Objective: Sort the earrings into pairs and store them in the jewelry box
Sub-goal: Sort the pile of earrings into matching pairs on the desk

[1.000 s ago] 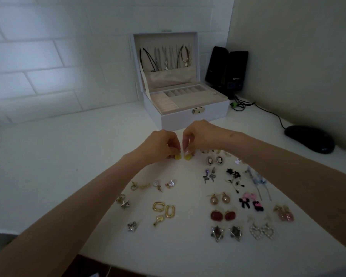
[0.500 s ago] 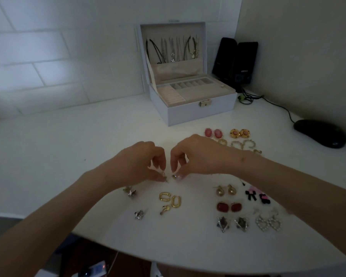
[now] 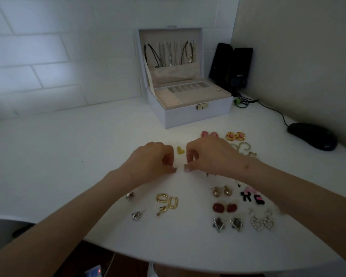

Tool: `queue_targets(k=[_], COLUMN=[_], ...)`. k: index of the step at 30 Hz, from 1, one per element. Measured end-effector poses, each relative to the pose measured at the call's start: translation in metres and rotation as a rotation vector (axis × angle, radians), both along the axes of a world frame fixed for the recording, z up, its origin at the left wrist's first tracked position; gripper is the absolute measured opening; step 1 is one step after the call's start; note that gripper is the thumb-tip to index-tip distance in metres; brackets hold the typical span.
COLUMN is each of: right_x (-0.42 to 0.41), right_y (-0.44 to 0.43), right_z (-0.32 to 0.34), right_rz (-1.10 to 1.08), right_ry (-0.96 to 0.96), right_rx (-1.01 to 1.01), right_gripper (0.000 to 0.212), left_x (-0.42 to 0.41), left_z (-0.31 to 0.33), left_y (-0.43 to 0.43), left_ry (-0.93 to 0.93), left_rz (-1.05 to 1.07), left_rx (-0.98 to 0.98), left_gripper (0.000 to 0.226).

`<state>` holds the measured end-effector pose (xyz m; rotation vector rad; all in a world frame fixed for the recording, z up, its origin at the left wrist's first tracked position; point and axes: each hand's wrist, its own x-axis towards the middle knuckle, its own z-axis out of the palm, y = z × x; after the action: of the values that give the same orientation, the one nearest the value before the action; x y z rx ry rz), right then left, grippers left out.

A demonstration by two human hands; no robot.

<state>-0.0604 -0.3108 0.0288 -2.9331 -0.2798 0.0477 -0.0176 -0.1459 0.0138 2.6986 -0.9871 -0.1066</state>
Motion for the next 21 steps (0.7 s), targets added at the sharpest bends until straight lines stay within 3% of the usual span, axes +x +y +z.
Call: queue_targets(k=[7, 16, 18, 21], right_x=[0.004, 0.005, 0.000, -0.013], right_y=[-0.008, -0.011, -0.009, -0.001], right_z=[-0.004, -0.005, 0.002, 0.012], right_rz=[-0.142, -0.148, -0.120, -0.012], right_ry=[-0.069, -0.169, -0.185, -0.045], right_rx=[-0.032, -0.047, 0.001, 0.191], right_gripper=[0.029, 0.027, 0.024, 0.019], left_x=[0.010, 0.011, 0.008, -0.001], left_z=[-0.007, -0.009, -0.004, 0.008], left_y=[-0.022, -0.029, -0.022, -0.005], left_ry=[-0.022, -0.070, -0.114, -0.140], left_rz=[0.037, 0.097, 0.096, 0.053], left_rx=[-0.096, -0.115, -0.136, -0.135], left_gripper=[0.014, 0.022, 0.023, 0.018])
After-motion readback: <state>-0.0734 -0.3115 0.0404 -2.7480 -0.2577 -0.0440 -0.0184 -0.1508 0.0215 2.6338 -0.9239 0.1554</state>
